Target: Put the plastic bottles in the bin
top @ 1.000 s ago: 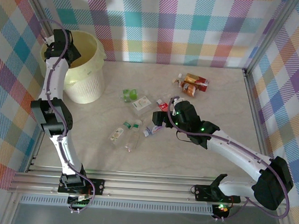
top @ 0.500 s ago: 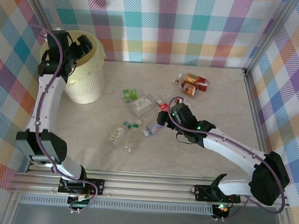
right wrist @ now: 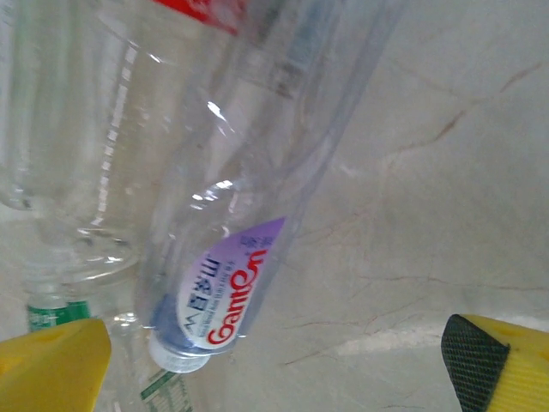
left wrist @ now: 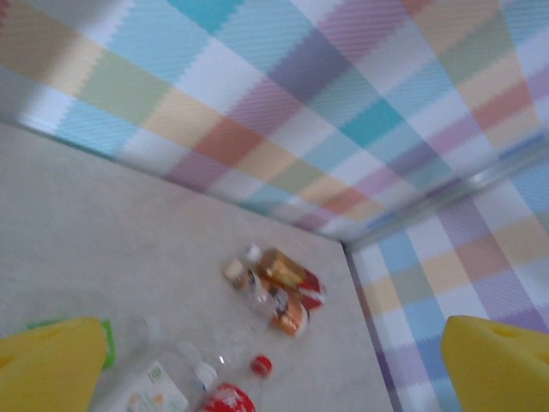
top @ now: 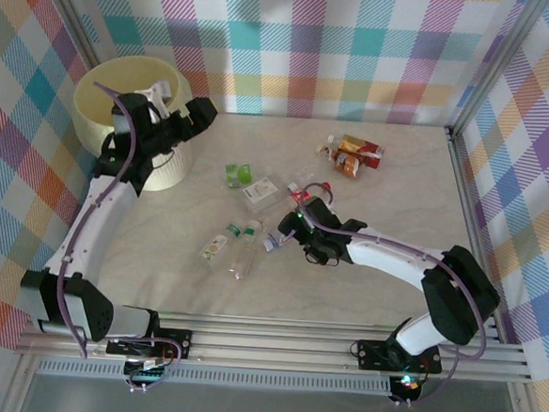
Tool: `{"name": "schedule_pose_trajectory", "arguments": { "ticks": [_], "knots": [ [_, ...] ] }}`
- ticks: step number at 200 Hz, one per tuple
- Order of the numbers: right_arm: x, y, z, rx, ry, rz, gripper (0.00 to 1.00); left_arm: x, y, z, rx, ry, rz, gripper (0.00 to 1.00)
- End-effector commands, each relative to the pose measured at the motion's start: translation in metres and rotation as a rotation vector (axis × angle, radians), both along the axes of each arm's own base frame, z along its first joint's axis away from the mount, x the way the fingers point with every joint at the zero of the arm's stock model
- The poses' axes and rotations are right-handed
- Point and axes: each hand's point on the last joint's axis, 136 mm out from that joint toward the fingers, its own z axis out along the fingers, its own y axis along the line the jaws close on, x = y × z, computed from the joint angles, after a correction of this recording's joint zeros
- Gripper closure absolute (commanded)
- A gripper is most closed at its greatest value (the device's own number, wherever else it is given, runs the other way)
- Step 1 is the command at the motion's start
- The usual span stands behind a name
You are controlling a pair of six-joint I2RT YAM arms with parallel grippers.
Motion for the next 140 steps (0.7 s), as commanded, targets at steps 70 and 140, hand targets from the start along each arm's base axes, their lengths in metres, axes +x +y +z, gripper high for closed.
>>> {"name": "schedule_pose_trajectory", "arguments": {
  "ticks": [70,140],
  "knots": [
    [0.011,0.032,-0.014,-0.010,0.052,-0.107,0.02,-0.055,0.002,-0.041,0.094,0.085,-0.021,0.00],
    [-0.017,-0.008,-0.039,-0.155,0.113,-0.099,0.14,-0.055,0.007,-0.053,0.108,0.106,0.009,0.00]
  ]
}}
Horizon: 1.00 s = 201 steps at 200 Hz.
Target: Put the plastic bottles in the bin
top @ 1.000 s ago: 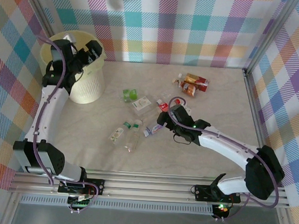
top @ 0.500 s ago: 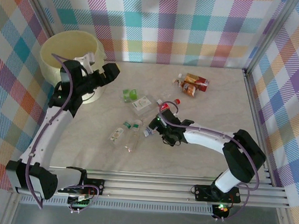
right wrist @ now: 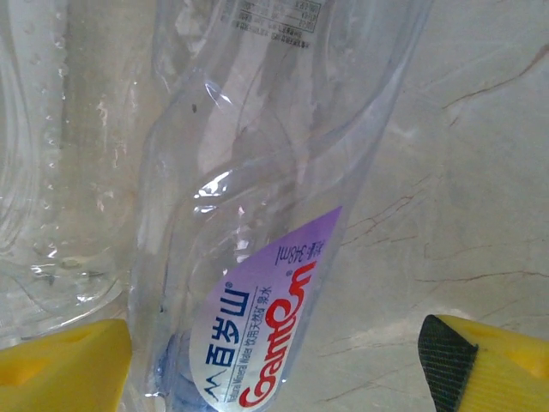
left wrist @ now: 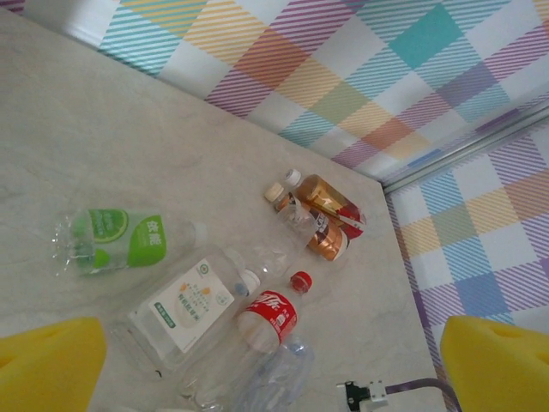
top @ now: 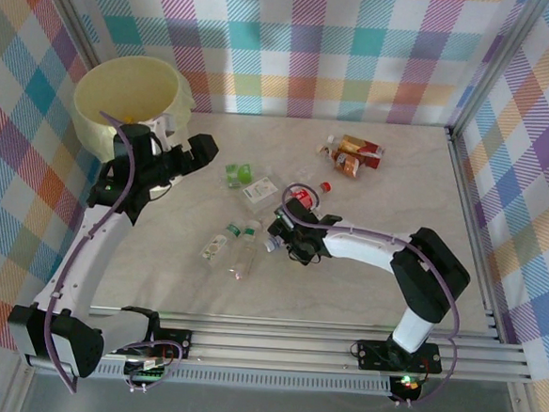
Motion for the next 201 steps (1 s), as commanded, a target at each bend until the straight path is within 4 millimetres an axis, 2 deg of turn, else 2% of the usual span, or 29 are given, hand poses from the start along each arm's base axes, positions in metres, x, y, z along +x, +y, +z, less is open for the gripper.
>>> {"name": "schedule_pose_trajectory", "arguments": {
  "ticks": [1,28,74,108,166,198,201],
  "knots": [
    [-0.023,-0.034,-0.015,-0.124,0.054,-0.003,0.14,-0.003,0.002,-0.001,0.020,-0.013,0.004,0.00],
    [-0.026,-0.037,-0.022,-0.139,0.065,0.006,0.14,-0.001,0.001,-0.002,0.002,-0.008,0.007,0.00],
    [-0.008,-0.015,-0.033,-0.179,0.039,0.113,0.14,0.001,0.002,-0.008,-0.012,0.013,0.021,0.00],
    [-0.010,-0.021,-0.043,-0.216,0.039,0.135,0.20,0.000,0.001,-0.012,-0.008,0.028,0.017,0.00],
    [-0.011,-0.035,-0.030,-0.241,-0.046,0.187,0.41,0.000,0.000,-0.014,-0.026,0.036,0.016,0.00],
    [-0.012,-0.039,-0.011,-0.239,-0.134,0.269,0.51,-0.004,-0.010,-0.014,-0.052,0.047,-0.034,0.00],
    [-0.012,-0.039,-0.008,-0.242,-0.143,0.276,0.52,-0.001,-0.012,-0.008,-0.058,0.018,-0.044,0.00]
  ]
}}
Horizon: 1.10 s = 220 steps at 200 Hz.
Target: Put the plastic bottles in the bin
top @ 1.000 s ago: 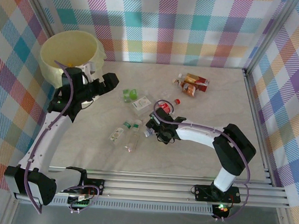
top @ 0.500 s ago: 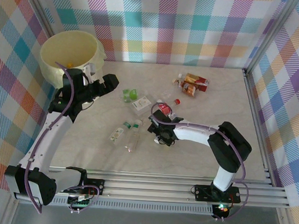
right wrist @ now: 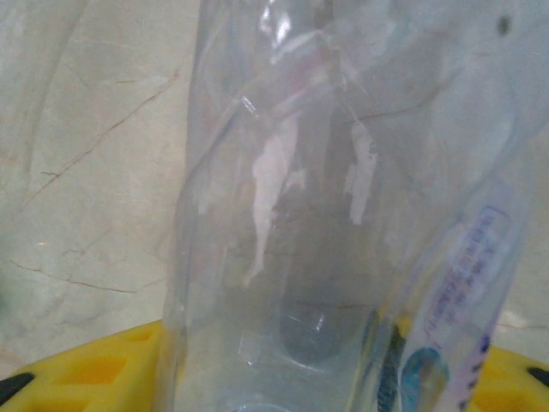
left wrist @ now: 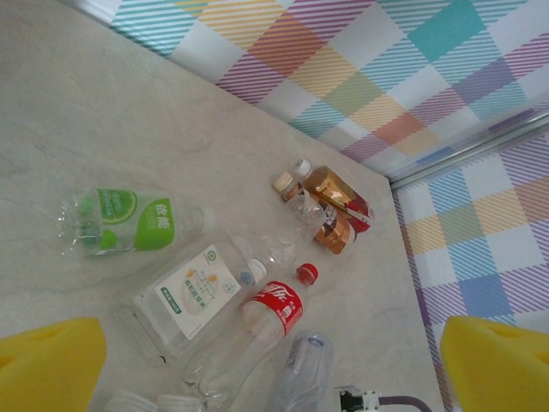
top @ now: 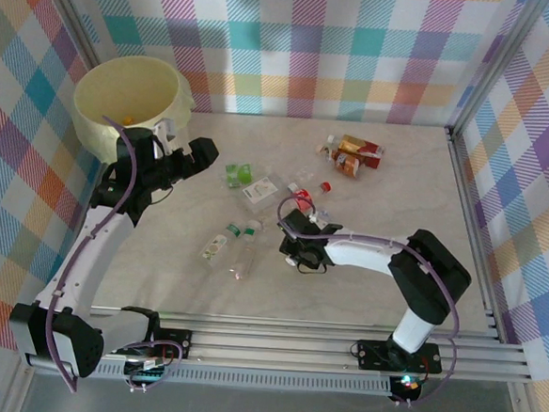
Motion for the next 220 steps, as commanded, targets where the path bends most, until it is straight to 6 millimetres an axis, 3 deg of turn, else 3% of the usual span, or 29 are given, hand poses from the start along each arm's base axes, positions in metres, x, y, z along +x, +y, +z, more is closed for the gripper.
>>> {"name": "schedule_pose_trajectory", "arguments": {
  "ticks": [1,51,86,157,192,220],
  "knots": [
    [0.002,-0.010,0.017,-0.043,-0.085,0.084,0.52,0.000,-0.013,0.006,-0.037,-0.029,-0.056,0.00],
    [0.008,-0.020,0.060,-0.079,-0.265,0.224,0.60,-0.008,-0.053,0.014,-0.047,-0.052,-0.191,0.00],
    [0.013,-0.013,0.089,-0.075,-0.377,0.330,0.63,-0.008,-0.084,0.012,-0.057,-0.064,-0.269,0.00],
    [0.009,0.045,0.183,0.170,-0.621,0.587,0.67,-0.026,-0.147,0.010,-0.117,-0.063,-0.567,0.00],
    [0.003,0.067,0.215,0.259,-0.687,0.685,0.67,-0.040,-0.161,0.015,-0.170,-0.080,-0.685,0.00],
    [-0.002,0.080,0.227,0.296,-0.693,0.756,0.67,-0.044,-0.165,0.014,-0.168,-0.079,-0.703,0.00]
  ]
}}
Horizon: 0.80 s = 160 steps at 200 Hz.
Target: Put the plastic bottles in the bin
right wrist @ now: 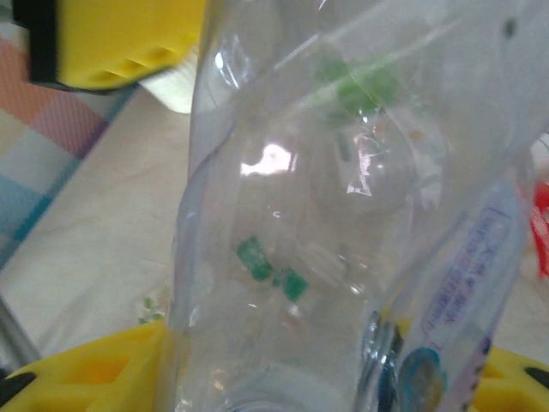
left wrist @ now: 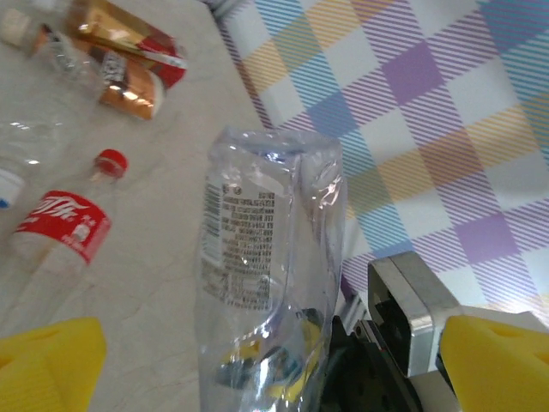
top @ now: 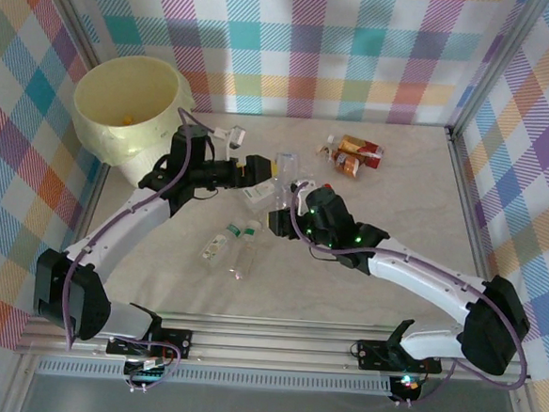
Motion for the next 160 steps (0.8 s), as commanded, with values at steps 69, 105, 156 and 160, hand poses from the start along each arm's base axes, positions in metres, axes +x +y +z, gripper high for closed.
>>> {"name": "schedule_pose_trajectory", "arguments": {
  "ticks": [69,105,156,160],
  "knots": [
    [-0.018,0.047,0.049,0.091,-0.043,0.276,0.65,-0.003,-0.022,0.011,0.036,-0.046,-0.077,0.04],
    [-0.023,0.052,0.051,0.099,-0.013,0.315,0.65,0.001,-0.015,0.004,0.084,-0.061,-0.019,0.17],
    [-0.027,0.052,0.047,0.095,0.007,0.329,0.64,0.008,-0.010,-0.005,0.107,-0.070,0.032,0.40],
    [-0.026,0.052,0.046,0.093,0.007,0.326,0.63,0.010,-0.009,-0.006,0.111,-0.073,0.044,0.40]
  ]
}}
